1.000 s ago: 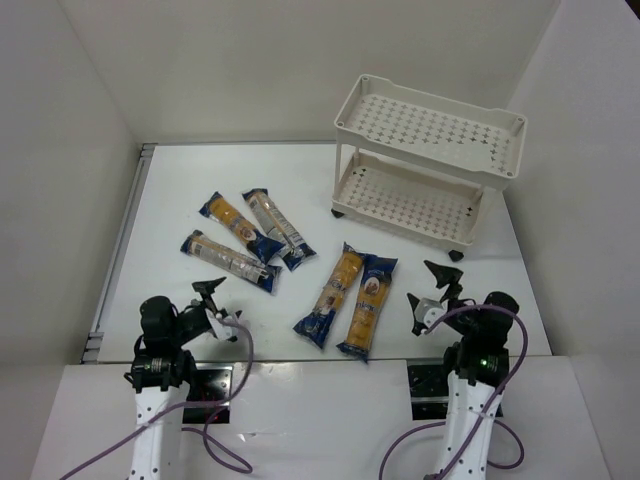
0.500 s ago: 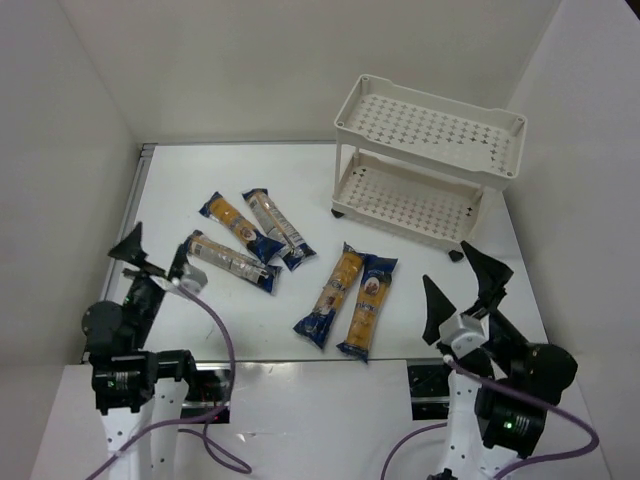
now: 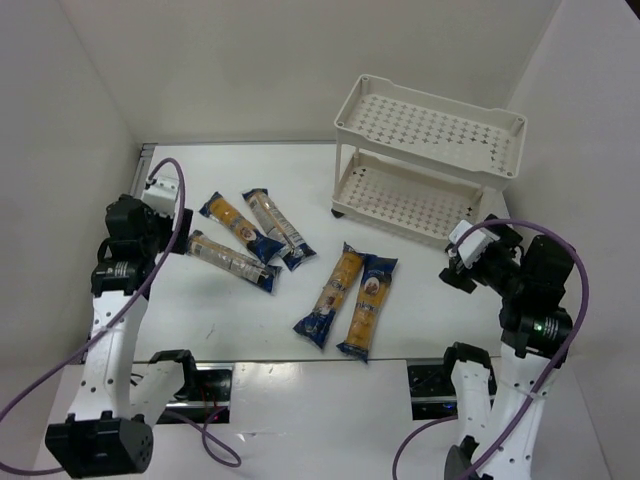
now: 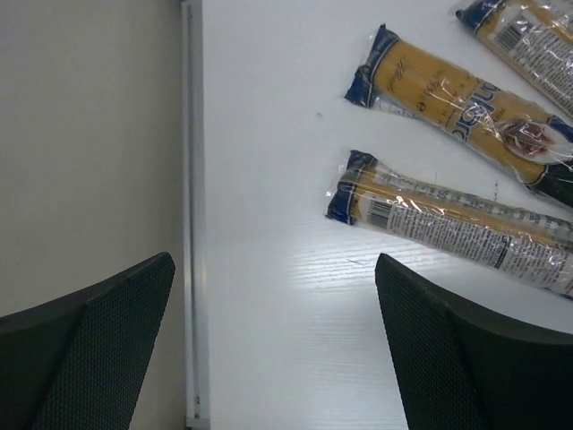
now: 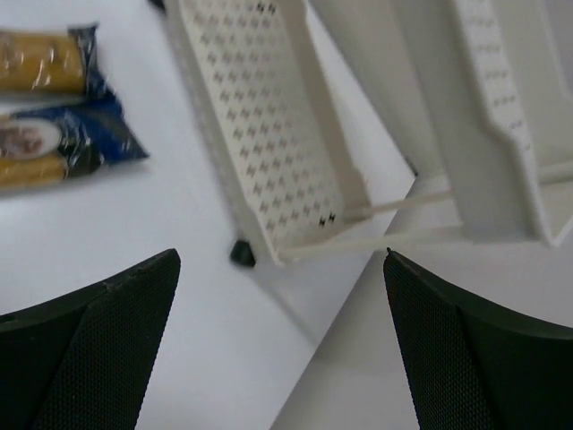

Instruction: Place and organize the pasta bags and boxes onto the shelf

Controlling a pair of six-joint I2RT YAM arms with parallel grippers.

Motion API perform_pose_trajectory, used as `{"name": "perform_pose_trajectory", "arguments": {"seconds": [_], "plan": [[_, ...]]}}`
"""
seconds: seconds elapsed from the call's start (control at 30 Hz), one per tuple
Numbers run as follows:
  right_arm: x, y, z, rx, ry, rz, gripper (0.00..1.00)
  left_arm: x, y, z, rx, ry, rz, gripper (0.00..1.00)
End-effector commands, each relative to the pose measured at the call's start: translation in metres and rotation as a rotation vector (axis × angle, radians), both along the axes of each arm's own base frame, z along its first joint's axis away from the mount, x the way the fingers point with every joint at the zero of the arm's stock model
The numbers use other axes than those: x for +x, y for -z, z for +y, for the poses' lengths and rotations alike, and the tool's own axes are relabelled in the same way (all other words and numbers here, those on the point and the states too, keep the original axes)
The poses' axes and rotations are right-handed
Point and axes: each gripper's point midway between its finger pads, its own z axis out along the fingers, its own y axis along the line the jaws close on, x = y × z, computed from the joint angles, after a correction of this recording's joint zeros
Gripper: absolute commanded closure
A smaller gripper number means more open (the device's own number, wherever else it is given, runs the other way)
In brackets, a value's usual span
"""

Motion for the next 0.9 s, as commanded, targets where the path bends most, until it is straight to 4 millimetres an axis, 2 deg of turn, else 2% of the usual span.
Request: {"name": "perform_pose_trajectory", "arguments": {"seconds": [0.0, 0.03, 0.07, 0.13, 0.2, 0.27, 0.3, 0.33, 0.37, 0.4, 0.43, 0.47, 0.5, 0.53, 0.6, 0.63, 0.7, 0.73, 0.77, 0.8, 0.87], "plan": [[-0.022, 0.034, -0.015, -0.124, 0.031, 0.175, 0.01, 0.0, 0.028, -0.008, -0.144, -0.066, 0.07, 0.0], [-0.024, 0.043, -0.018, -0.118, 0.043, 0.229, 0.01, 0.003, 0.033, -0.015, -0.183, -0.04, 0.083, 0.0], [-0.021, 0.048, -0.022, -0.118, 0.052, 0.256, 0.01, 0.002, 0.035, -0.021, -0.221, -0.037, 0.091, 0.0], [-0.012, 0.069, -0.029, -0.041, 0.1, 0.393, 0.01, 0.005, 0.043, -0.025, -0.268, -0.049, 0.115, 0.0], [-0.002, 0.072, -0.033, 0.009, 0.138, 0.456, 0.01, 0.005, 0.05, -0.035, -0.338, -0.038, 0.133, 0.0], [0.011, 0.084, -0.031, 0.084, 0.151, 0.575, 0.01, 0.012, 0.046, -0.042, -0.381, -0.02, 0.097, 0.0], [0.017, 0.077, -0.03, 0.096, 0.162, 0.592, 0.01, 0.015, 0.043, -0.042, -0.403, -0.031, 0.08, 0.0], [0.023, 0.088, -0.007, 0.113, 0.151, 0.695, 0.01, 0.017, 0.047, -0.043, -0.413, -0.037, 0.082, 0.0], [0.023, 0.091, 0.014, 0.1, 0.151, 0.745, 0.01, 0.021, 0.047, -0.043, -0.423, -0.041, 0.075, 0.0], [0.027, 0.093, 0.043, 0.07, 0.136, 0.748, 0.01, 0.021, 0.047, -0.042, -0.449, -0.054, 0.072, 0.0], [0.02, 0.1, 0.074, 0.027, 0.112, 0.76, 0.01, 0.024, 0.049, -0.042, -0.45, -0.056, 0.077, 0.0], [0.004, 0.101, 0.122, 0.012, 0.058, 0.74, 0.01, 0.023, 0.053, -0.045, -0.466, -0.049, 0.087, 0.0], [0.016, 0.09, 0.142, 0.113, 0.025, 0.697, 0.01, 0.024, 0.051, -0.045, -0.466, -0.047, 0.078, 0.0], [0.024, 0.079, 0.151, 0.186, 0.043, 0.671, 0.01, 0.024, 0.051, -0.046, -0.484, -0.057, 0.077, 0.0], [0.047, 0.092, 0.154, 0.248, 0.183, 0.688, 0.01, 0.02, 0.062, -0.047, -0.505, -0.075, 0.101, 0.0], [0.051, 0.099, 0.156, 0.268, 0.219, 0.702, 0.01, 0.018, 0.063, -0.049, -0.528, -0.088, 0.096, 0.0], [0.038, 0.123, 0.166, 0.329, 0.263, 0.831, 0.01, 0.016, 0.062, -0.045, -0.562, -0.116, 0.085, 0.0], [0.038, 0.125, 0.173, 0.354, 0.24, 0.846, 0.01, 0.015, 0.064, -0.049, -0.588, -0.116, 0.079, 0.0], [0.041, 0.135, 0.173, 0.384, 0.306, 0.865, 0.01, 0.013, 0.065, -0.048, -0.604, -0.124, 0.079, 0.0], [0.052, 0.147, 0.17, 0.433, 0.44, 0.874, 0.01, 0.013, 0.065, -0.049, -0.615, -0.13, 0.078, 0.0], [0.059, 0.163, 0.171, 0.468, 0.52, 0.885, 0.01, 0.012, 0.065, -0.05, -0.647, -0.147, 0.066, 0.0]]}}
